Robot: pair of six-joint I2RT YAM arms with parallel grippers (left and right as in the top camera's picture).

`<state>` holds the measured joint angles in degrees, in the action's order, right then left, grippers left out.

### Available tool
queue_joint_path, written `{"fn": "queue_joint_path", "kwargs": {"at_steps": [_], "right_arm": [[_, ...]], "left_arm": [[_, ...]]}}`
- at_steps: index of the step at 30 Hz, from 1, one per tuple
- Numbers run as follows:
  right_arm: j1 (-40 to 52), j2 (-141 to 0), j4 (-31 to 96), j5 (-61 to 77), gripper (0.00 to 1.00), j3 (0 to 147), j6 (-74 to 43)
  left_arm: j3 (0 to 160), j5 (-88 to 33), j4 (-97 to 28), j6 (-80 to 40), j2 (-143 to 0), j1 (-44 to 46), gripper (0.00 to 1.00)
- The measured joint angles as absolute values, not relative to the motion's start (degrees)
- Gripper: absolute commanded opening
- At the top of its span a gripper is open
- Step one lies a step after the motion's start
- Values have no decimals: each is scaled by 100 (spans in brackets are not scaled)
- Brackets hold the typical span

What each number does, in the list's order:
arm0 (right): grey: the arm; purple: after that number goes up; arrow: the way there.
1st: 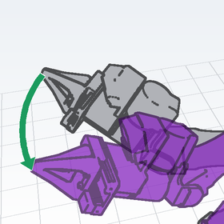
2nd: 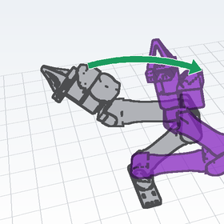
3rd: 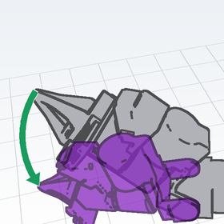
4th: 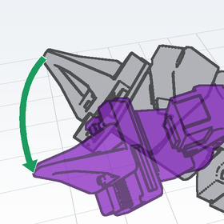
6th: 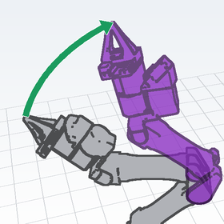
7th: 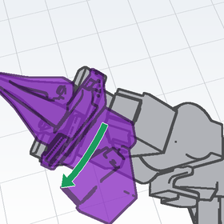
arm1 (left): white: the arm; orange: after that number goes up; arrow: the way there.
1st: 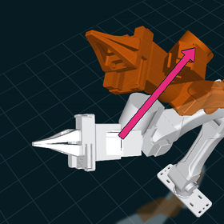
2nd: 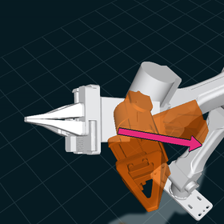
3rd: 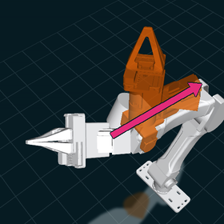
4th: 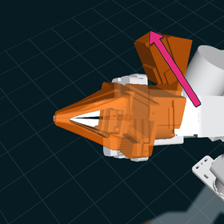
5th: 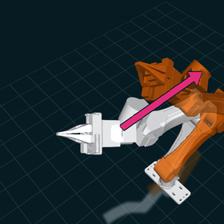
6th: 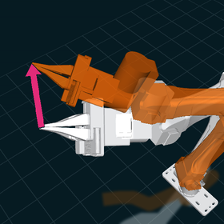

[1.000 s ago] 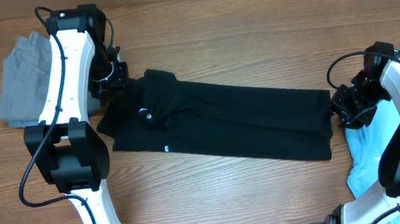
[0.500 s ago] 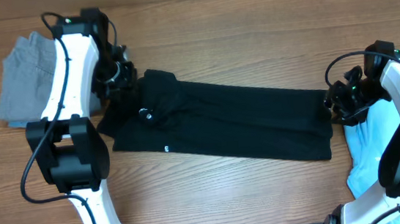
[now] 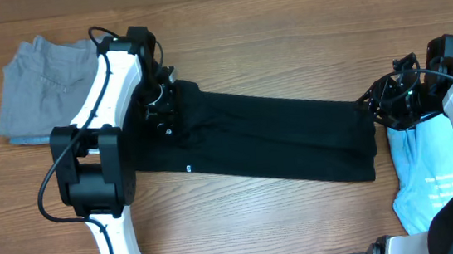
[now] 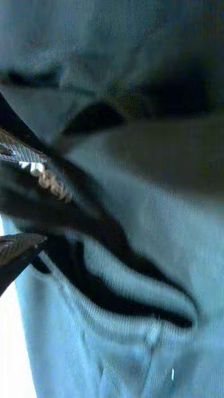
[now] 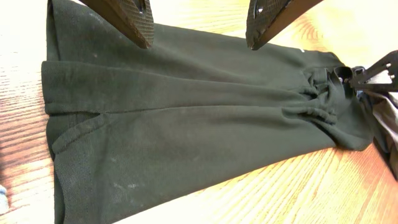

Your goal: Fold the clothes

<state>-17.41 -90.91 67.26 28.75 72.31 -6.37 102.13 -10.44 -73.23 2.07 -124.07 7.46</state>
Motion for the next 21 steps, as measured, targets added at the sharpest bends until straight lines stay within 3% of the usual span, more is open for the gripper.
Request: {"fn": "queue_joint_path", "kwargs": {"at_steps": [5, 21], "right_arm": [[-1741, -9091, 6687, 2875, 52, 7231, -639], [-1743, -9091, 6661, 2917, 52, 7231, -637]], "left_arm": [[9966, -733, -7260, 257, -12407, 751, 4], [9970, -950, -8180, 318, -11762, 753, 4]]}}
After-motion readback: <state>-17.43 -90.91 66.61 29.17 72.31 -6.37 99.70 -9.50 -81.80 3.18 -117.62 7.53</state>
